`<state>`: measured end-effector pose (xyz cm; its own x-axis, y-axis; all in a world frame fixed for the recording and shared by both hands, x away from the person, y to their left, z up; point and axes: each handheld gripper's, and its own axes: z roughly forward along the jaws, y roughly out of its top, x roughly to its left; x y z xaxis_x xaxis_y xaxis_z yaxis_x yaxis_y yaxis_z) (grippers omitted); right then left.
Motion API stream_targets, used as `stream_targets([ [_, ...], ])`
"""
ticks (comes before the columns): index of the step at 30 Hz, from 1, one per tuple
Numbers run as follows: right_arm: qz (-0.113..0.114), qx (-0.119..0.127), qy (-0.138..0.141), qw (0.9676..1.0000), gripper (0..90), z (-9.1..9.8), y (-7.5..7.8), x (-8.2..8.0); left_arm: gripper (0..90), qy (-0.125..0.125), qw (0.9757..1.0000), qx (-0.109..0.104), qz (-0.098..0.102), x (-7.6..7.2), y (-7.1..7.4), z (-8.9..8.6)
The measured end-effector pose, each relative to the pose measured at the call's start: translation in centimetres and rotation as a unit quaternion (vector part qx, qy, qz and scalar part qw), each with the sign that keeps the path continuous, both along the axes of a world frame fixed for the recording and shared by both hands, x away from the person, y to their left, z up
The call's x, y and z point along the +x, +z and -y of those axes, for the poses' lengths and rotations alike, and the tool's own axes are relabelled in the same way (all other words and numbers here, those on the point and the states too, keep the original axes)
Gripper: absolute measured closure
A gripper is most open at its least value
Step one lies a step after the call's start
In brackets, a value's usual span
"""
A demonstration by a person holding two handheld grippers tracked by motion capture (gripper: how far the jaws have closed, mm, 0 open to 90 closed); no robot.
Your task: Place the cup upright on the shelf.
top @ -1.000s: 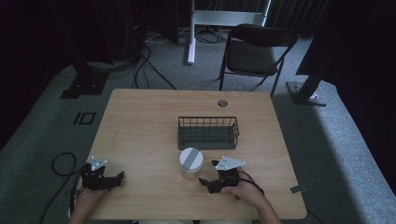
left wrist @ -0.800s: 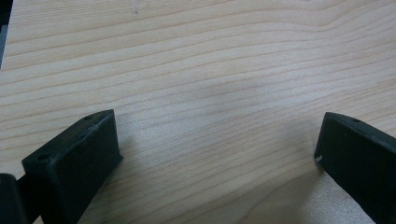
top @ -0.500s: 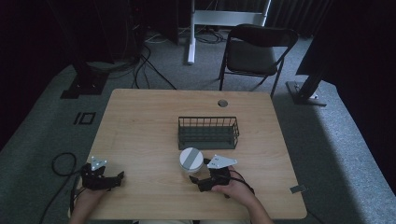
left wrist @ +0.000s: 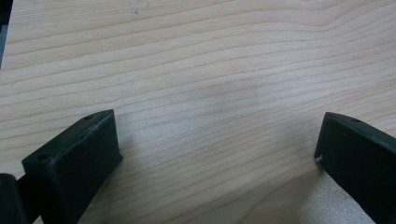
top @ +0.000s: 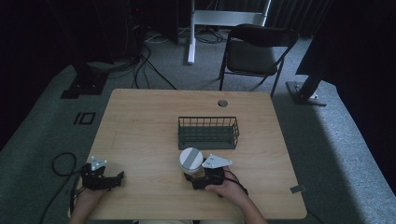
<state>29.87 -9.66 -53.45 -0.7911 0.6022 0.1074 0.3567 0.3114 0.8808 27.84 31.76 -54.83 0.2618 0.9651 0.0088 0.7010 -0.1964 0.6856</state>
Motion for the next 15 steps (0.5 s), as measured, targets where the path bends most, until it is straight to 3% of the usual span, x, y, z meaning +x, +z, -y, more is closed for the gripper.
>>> stream_targets([
  [15, 0.004, 0.022, -0.047, 0.9987, 13.5, -1.2, -0.5, 0.0, 0.2, 0.0, 1.0, 0.0, 0.0, 0.0, 0.0, 0.0],
])
